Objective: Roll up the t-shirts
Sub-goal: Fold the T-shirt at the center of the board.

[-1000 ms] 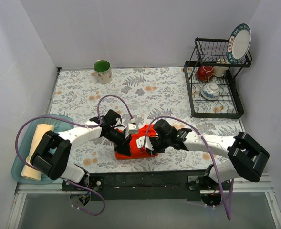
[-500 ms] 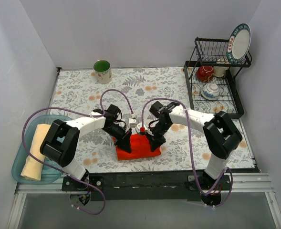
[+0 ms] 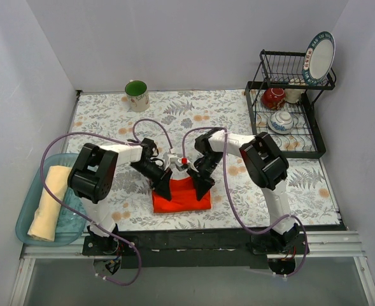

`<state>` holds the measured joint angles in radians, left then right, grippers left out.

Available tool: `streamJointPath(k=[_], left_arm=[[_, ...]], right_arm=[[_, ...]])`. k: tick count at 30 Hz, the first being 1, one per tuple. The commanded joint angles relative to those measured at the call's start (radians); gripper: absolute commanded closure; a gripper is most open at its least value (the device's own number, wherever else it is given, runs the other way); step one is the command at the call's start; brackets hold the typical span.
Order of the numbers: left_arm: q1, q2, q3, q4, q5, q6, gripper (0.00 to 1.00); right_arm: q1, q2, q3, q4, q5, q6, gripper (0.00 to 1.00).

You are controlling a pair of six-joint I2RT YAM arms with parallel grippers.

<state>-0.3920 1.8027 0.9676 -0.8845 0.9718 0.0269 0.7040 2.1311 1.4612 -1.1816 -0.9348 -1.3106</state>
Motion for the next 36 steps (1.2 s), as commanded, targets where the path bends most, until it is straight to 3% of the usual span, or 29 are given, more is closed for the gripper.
streamJointPath(k=[1, 6, 9, 13, 18, 24, 29, 36], left_arm=[[0.037, 0.033, 0.057, -0.021, -0.100, 0.104, 0.76], [0.064, 0.018, 0.105, -0.033, -0.142, 0.114, 0.64], [0.068, -0.058, 0.146, -0.030, -0.165, 0.096, 0.50], [0.049, -0.175, 0.155, -0.013, -0.136, 0.059, 0.43], [-0.073, -0.382, 0.034, 0.132, -0.248, 0.047, 0.41], [-0.246, -0.681, -0.268, 0.444, -0.415, 0.062, 0.34], [-0.329, -0.761, -0.398, 0.600, -0.516, 0.082, 0.34], [-0.399, -0.717, -0.454, 0.645, -0.528, 0.080, 0.37]], right_arm=[[-0.077, 0.130, 0.024, -0.124, 0.139, 0.079, 0.99], [-0.123, 0.260, 0.117, -0.124, 0.136, 0.172, 0.99], [-0.139, 0.303, 0.146, -0.124, 0.129, 0.204, 0.99], [-0.140, 0.343, 0.200, -0.124, 0.143, 0.267, 0.99], [-0.135, 0.421, 0.283, -0.121, 0.179, 0.352, 0.99], [-0.135, 0.458, 0.286, -0.093, 0.185, 0.407, 0.99], [-0.135, 0.457, 0.284, -0.072, 0.186, 0.425, 0.99], [-0.135, 0.489, 0.307, -0.087, 0.191, 0.441, 0.99]])
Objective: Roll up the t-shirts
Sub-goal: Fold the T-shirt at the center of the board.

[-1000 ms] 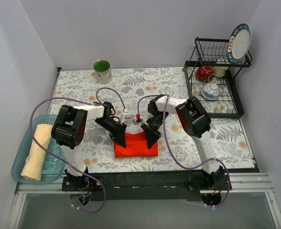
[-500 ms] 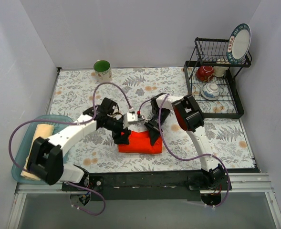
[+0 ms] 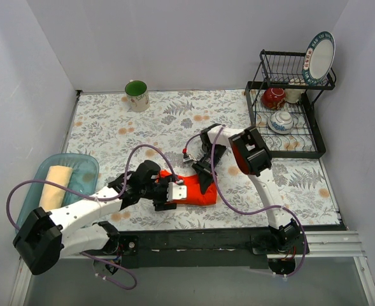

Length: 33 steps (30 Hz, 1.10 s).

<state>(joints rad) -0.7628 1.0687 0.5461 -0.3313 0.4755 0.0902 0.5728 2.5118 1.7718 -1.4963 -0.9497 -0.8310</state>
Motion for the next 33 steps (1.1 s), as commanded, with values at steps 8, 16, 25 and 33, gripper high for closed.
streamJointPath(k=[8, 16, 25, 33], left_arm=[[-0.066, 0.203, -0.097, 0.219, -0.132, 0.045, 0.54], [-0.066, 0.306, 0.011, 0.051, -0.079, 0.046, 0.92], [-0.050, 0.362, 0.175, -0.241, 0.156, -0.030, 1.00], [0.040, 0.468, 0.360, -0.334, 0.369, -0.086, 0.99]], right_arm=[[-0.004, 0.121, 0.011, 0.212, 0.200, -0.043, 0.99], [-0.042, 0.004, -0.089, 0.319, 0.169, -0.016, 0.06], [-0.226, -0.698, -0.538, 0.698, 0.291, 0.056, 0.01], [0.060, -1.300, -1.001, 1.148, 0.480, 0.027, 0.02]])
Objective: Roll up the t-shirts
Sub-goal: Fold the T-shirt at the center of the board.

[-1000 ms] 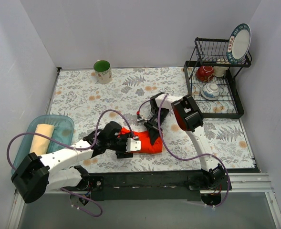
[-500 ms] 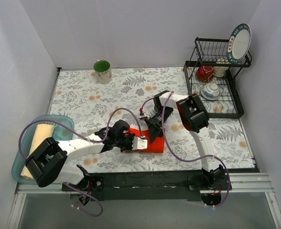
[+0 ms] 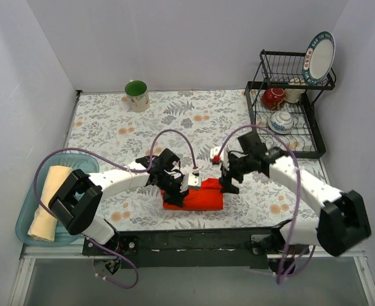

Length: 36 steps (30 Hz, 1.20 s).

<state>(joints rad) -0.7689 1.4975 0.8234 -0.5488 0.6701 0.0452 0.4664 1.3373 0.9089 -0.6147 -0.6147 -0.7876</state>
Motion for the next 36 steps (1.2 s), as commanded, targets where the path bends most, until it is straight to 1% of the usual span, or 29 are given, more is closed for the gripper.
streamJointPath(k=[1, 3, 6, 12, 15, 18, 20, 21, 22, 23, 24, 25, 26, 27, 28, 29, 30, 31, 32, 33, 34, 35, 36], left_arm=[[0.059, 0.056, 0.095, -0.144, 0.193, -0.039, 0.99], [0.085, 0.102, 0.120, -0.171, 0.216, -0.039, 0.99], [0.106, 0.118, 0.137, -0.177, 0.232, -0.039, 0.99], [0.135, 0.125, 0.145, -0.166, 0.246, -0.039, 0.99], [0.143, 0.125, 0.141, -0.161, 0.250, -0.039, 0.99], [0.149, 0.130, 0.140, -0.161, 0.255, -0.039, 0.99], [0.157, 0.136, 0.141, -0.174, 0.260, -0.039, 0.98], [0.160, 0.142, 0.151, -0.184, 0.270, -0.033, 0.98], [0.161, 0.144, 0.158, -0.210, 0.275, -0.021, 0.98], [0.169, 0.148, 0.169, -0.227, 0.278, -0.016, 0.98], [0.174, 0.159, 0.187, -0.249, 0.289, -0.013, 0.97], [0.180, 0.164, 0.200, -0.291, 0.292, -0.011, 0.96], [0.192, 0.165, 0.207, -0.307, 0.292, -0.022, 0.95], [0.201, 0.164, 0.215, -0.318, 0.289, -0.034, 0.94], [0.210, 0.161, 0.238, -0.356, 0.290, -0.039, 0.91], [0.226, 0.155, 0.246, -0.364, 0.289, -0.085, 0.87], [0.233, 0.139, 0.255, -0.373, 0.289, -0.100, 0.85], [0.244, 0.130, 0.252, -0.373, 0.292, -0.107, 0.83], [0.255, 0.121, 0.246, -0.366, 0.284, -0.129, 0.76], [0.260, 0.112, 0.241, -0.337, 0.269, -0.143, 0.71], [0.263, 0.100, 0.238, -0.318, 0.241, -0.160, 0.68], [0.272, 0.096, 0.246, -0.295, 0.220, -0.207, 0.61], [0.278, 0.090, 0.255, -0.243, 0.200, -0.234, 0.59]], right_arm=[[0.202, -0.145, -0.160, 0.282, 0.159, -0.013, 0.01], [0.299, -0.188, -0.214, 0.334, 0.202, 0.008, 0.02], [0.377, -0.196, -0.252, 0.369, 0.216, 0.033, 0.02], [0.436, -0.176, -0.327, 0.463, 0.253, 0.030, 0.01], [0.437, -0.136, -0.352, 0.549, 0.305, 0.066, 0.01], [0.437, -0.087, -0.357, 0.593, 0.311, 0.076, 0.02], [0.437, -0.044, -0.346, 0.593, 0.308, 0.070, 0.13], [0.437, -0.029, -0.337, 0.570, 0.293, 0.062, 0.32], [0.436, -0.008, -0.315, 0.555, 0.280, 0.059, 0.45], [0.430, -0.001, -0.300, 0.534, 0.258, 0.057, 0.56], [0.416, 0.002, -0.285, 0.482, 0.245, 0.060, 0.75], [0.405, 0.013, -0.266, 0.436, 0.231, 0.062, 0.87], [0.394, 0.019, -0.216, 0.391, 0.190, 0.065, 0.94], [0.365, 0.022, -0.194, 0.292, 0.156, 0.057, 0.99], [0.350, 0.036, -0.168, 0.242, 0.123, 0.047, 0.99], [0.318, 0.045, -0.132, 0.201, 0.057, 0.038, 0.99], [0.302, 0.057, -0.108, 0.096, 0.024, 0.007, 0.99], [0.287, 0.091, -0.088, 0.055, -0.008, -0.013, 0.99], [0.261, 0.115, -0.052, 0.006, -0.066, -0.028, 0.99], [0.252, 0.143, -0.032, -0.040, -0.091, -0.079, 0.99], [0.242, 0.208, -0.012, -0.127, -0.115, -0.103, 0.99], [0.230, 0.247, 0.016, -0.161, -0.147, -0.117, 0.99], [0.226, 0.285, 0.068, -0.195, -0.164, -0.136, 0.99]])
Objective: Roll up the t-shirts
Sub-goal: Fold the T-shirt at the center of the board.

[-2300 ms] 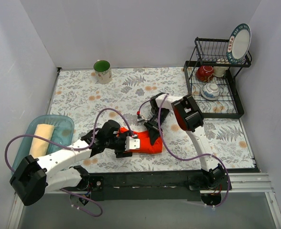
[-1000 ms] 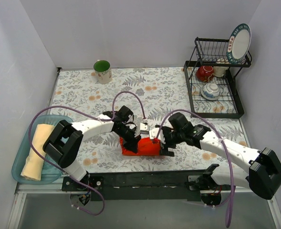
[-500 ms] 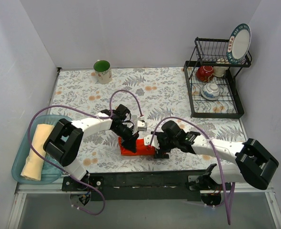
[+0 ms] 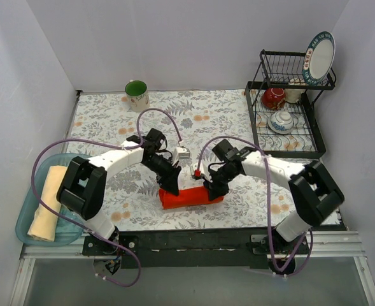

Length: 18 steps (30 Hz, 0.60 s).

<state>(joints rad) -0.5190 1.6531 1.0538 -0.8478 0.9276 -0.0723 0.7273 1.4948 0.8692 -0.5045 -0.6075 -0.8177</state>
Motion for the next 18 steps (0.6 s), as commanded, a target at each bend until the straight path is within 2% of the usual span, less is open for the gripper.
streamJointPath(k=[1, 2, 3, 5, 10, 14, 15, 16, 18], left_arm=[[0.033, -0.085, 0.040, 0.093, -0.082, -0.144, 0.54], [0.036, -0.104, 0.055, 0.143, -0.172, -0.215, 0.51], [0.036, -0.124, 0.061, 0.221, -0.193, -0.216, 0.48], [0.033, -0.171, 0.081, 0.272, -0.228, -0.202, 0.45], [-0.010, -0.173, 0.144, 0.259, -0.213, -0.123, 0.45], [-0.050, -0.191, 0.095, 0.300, -0.231, -0.113, 0.44], [-0.056, -0.211, 0.056, 0.352, -0.274, -0.129, 0.39], [-0.068, -0.222, 0.039, 0.381, -0.294, -0.154, 0.02], [-0.085, -0.223, 0.012, 0.394, -0.299, -0.138, 0.02]], right_arm=[[-0.038, 0.209, 0.144, -0.375, -0.187, -0.138, 0.99], [-0.048, 0.246, 0.175, -0.402, -0.214, -0.149, 0.99], [-0.052, 0.321, 0.245, -0.439, -0.227, -0.164, 0.99], [-0.058, 0.390, 0.307, -0.505, -0.245, -0.190, 0.99], [-0.086, 0.605, 0.483, -0.643, -0.290, -0.239, 0.99], [-0.146, 0.769, 0.591, -0.798, -0.363, -0.262, 0.99], [-0.158, 0.810, 0.602, -0.799, -0.367, -0.249, 0.99], [-0.172, 0.821, 0.611, -0.799, -0.379, -0.242, 0.99], [-0.196, 0.858, 0.625, -0.799, -0.371, -0.229, 0.99]])
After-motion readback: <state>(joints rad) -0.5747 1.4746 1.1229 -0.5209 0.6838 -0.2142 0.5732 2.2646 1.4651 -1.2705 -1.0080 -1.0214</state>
